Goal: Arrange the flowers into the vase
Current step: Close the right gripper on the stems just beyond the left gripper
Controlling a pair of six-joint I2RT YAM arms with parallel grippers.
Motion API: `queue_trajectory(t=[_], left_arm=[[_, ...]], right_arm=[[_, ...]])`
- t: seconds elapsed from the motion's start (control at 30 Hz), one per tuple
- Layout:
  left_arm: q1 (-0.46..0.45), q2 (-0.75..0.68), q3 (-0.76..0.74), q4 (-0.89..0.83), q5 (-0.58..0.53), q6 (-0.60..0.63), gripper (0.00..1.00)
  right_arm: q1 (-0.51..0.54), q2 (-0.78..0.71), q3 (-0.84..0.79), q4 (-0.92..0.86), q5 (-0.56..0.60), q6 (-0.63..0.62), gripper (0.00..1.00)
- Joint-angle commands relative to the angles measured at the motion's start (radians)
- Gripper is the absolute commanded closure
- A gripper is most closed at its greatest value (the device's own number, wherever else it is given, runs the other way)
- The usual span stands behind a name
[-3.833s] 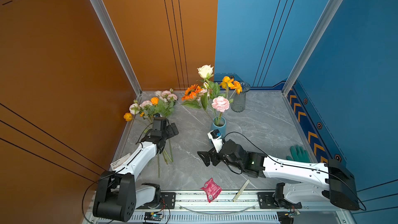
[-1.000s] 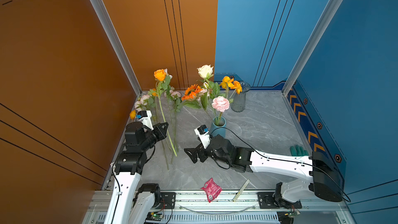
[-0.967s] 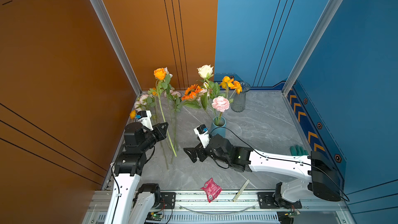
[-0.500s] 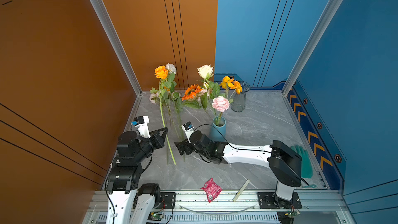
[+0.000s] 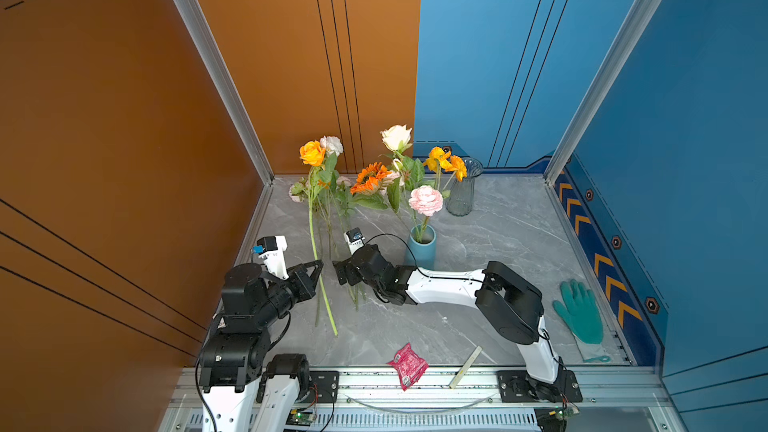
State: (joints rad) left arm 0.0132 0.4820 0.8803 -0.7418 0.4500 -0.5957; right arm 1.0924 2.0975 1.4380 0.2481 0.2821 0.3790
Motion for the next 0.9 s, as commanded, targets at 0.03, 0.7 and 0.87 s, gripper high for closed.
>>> queue_trajectory(t=[0.03, 0.7, 0.87], left_arm=[[0.004, -0.015, 0.028, -0.018, -0.019, 0.038, 1.0], [0.014, 0.019, 0.024, -0.028, -0.294, 0.167, 1.0], [0.016, 0.03, -0.018, -0.028, -0.311, 0.173, 1.0]], right_arm=[[-0.022, 0.038, 0.039, 0.004, -0.04, -0.021, 0.26], [-0.024, -0.01, -0.006, 0.036, -0.096, -0.012, 1.0], [-0.01, -0.074, -0.04, 0.11, -0.117, -0.035, 1.0]])
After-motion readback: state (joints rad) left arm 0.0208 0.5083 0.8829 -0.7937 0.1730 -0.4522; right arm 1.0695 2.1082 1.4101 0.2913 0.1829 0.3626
